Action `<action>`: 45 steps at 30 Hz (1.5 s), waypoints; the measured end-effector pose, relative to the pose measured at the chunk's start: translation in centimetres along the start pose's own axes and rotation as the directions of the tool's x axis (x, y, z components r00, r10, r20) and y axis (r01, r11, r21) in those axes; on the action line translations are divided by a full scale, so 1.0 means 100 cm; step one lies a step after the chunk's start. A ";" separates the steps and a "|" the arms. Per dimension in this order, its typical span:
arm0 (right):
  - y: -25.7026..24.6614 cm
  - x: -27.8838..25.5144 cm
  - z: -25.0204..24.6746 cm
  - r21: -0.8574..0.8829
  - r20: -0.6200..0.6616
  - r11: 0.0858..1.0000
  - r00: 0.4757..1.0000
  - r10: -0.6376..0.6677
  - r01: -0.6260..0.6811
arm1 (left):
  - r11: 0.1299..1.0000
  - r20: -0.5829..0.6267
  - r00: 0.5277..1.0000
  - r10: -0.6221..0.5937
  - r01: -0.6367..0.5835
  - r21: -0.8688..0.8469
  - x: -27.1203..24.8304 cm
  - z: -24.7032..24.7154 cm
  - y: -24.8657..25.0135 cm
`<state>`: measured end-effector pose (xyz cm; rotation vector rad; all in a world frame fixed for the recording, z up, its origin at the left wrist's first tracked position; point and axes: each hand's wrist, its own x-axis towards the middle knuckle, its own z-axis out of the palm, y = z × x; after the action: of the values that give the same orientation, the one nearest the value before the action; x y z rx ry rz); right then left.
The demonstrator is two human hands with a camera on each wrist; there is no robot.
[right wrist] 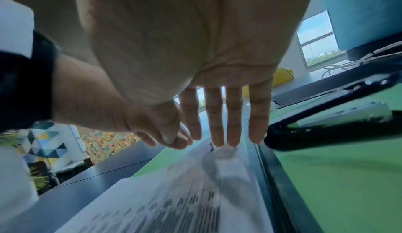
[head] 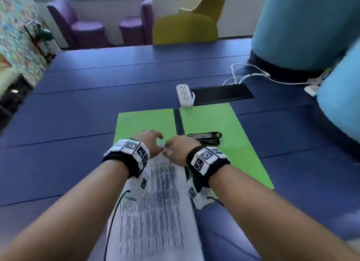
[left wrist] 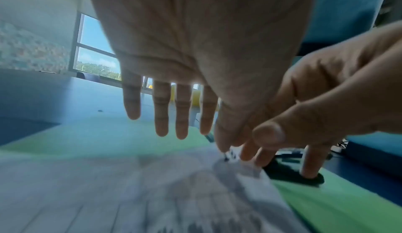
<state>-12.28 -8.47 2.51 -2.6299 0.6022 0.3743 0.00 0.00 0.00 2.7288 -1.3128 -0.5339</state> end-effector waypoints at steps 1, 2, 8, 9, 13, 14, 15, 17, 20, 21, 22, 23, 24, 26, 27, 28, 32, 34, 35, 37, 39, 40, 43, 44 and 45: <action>0.001 0.002 0.005 -0.022 -0.010 1.000 1.000 -0.018 0.018 | 1.000 0.011 1.000 -0.009 0.008 0.019 0.002 0.004 -0.005; 0.003 0.000 0.016 -0.077 -0.027 0.997 0.999 -0.026 0.024 | 0.999 0.009 1.000 -0.014 0.014 0.036 0.001 0.016 -0.008; 0.015 -0.012 0.074 -0.144 -0.184 0.989 0.983 0.003 -0.030 | 0.990 -0.016 0.999 -0.037 0.035 -0.134 -0.009 0.066 -0.020; 0.016 -0.014 0.080 -0.113 -0.206 0.993 0.978 0.016 -0.040 | 0.988 -0.025 0.998 -0.050 0.046 -0.148 -0.011 0.068 -0.021; 0.013 -0.030 0.094 -0.058 -0.192 0.997 0.981 0.040 -0.052 | 0.979 -0.028 0.998 -0.061 0.054 -0.198 -0.025 0.071 -0.016; 0.013 -0.033 0.096 -0.039 -0.182 0.998 0.982 0.046 -0.054 | 0.980 -0.033 0.997 -0.066 0.058 -0.188 -0.027 0.072 -0.015; 0.014 -0.034 0.098 -0.026 -0.175 0.998 0.983 0.045 -0.050 | 0.986 -0.050 0.997 -0.065 0.057 -0.156 -0.028 0.071 -0.013; 0.014 -0.034 0.099 -0.041 -0.170 0.998 0.984 0.045 -0.052 | 0.997 -0.088 0.995 -0.053 0.047 -0.064 -0.029 0.069 -0.009; 0.013 -0.029 0.094 -0.160 -0.175 0.985 0.984 0.029 -0.058 | 1.000 -0.081 0.997 -0.017 0.019 0.022 -0.028 0.062 -0.004; 0.012 -0.028 0.091 -0.198 -0.167 0.979 0.986 0.011 -0.044 | 1.000 -0.062 0.998 -0.010 0.012 0.024 -0.027 0.059 -0.004; 0.011 -0.028 0.086 -0.224 -0.159 0.974 0.987 -0.007 -0.029 | 1.000 -0.043 0.999 0.000 0.001 0.025 -0.026 0.056 -0.007; 0.009 -0.029 0.082 -0.247 -0.153 0.969 0.988 -0.026 -0.012 | 1.000 -0.021 1.000 0.013 -0.012 0.025 -0.025 0.052 -0.010; 0.007 -0.030 0.078 -0.270 -0.140 0.963 0.989 -0.040 0.001 | 0.999 0.006 1.000 0.022 -0.022 0.027 -0.023 0.049 -0.014; 0.008 -0.027 0.072 -0.298 -0.123 0.954 0.990 -0.073 0.033 | 0.998 0.045 0.998 0.046 -0.048 0.035 -0.018 0.044 -0.022; 0.009 -0.026 0.070 -0.297 -0.116 0.954 0.989 -0.087 0.049 | 0.998 0.058 0.997 0.056 -0.058 0.032 -0.016 0.040 -0.024; 0.011 -0.025 0.070 -0.286 -0.105 0.956 0.990 -0.095 0.062 | 0.998 0.065 0.996 0.058 -0.060 0.026 -0.012 0.038 -0.026; 0.016 -0.027 0.070 -0.255 -0.100 0.962 0.987 -0.125 0.096 | 0.999 0.115 0.993 0.039 -0.042 0.021 -0.004 0.027 -0.022; 0.019 -0.028 0.070 -0.187 -0.097 0.978 0.990 -0.106 0.086 | 1.000 0.156 0.988 0.014 -0.017 0.018 -0.001 0.023 -0.019; 0.020 -0.029 0.069 -0.152 -0.095 0.985 0.990 -0.103 0.088 | 1.000 0.173 0.985 0.001 -0.005 0.024 -0.001 0.021 -0.017; 0.022 -0.031 0.069 -0.092 -0.090 0.993 0.992 -0.085 0.077 | 0.998 0.190 0.981 -0.027 0.015 0.065 -0.002 0.017 -0.013; 0.025 -0.032 0.070 -0.065 -0.075 0.996 0.995 -0.073 0.068 | 0.996 0.204 0.978 -0.040 0.023 0.088 -0.003 0.016 -0.010; 0.026 -0.033 0.070 -0.057 -0.062 0.996 0.996 -0.066 0.063 | 0.995 0.208 0.977 -0.039 0.020 0.096 -0.003 0.016 -0.010; 0.025 -0.033 0.069 -0.055 -0.065 0.997 0.996 -0.064 0.060 | 0.993 0.199 0.979 -0.032 0.008 0.119 -0.003 0.015 -0.010; 0.023 -0.034 0.067 -0.062 -0.068 0.996 0.996 -0.062 0.058 | 0.992 0.190 0.982 -0.026 0.002 0.125 -0.003 0.014 -0.010; 0.023 -0.034 0.066 -0.067 -0.073 0.996 0.996 -0.058 0.053 | 0.991 0.174 0.985 -0.016 -0.007 0.133 -0.004 0.014 -0.011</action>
<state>-17.40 -6.17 -2.85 -2.7269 0.5481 0.2848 0.08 1.16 -1.41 2.8484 -1.4297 -0.7267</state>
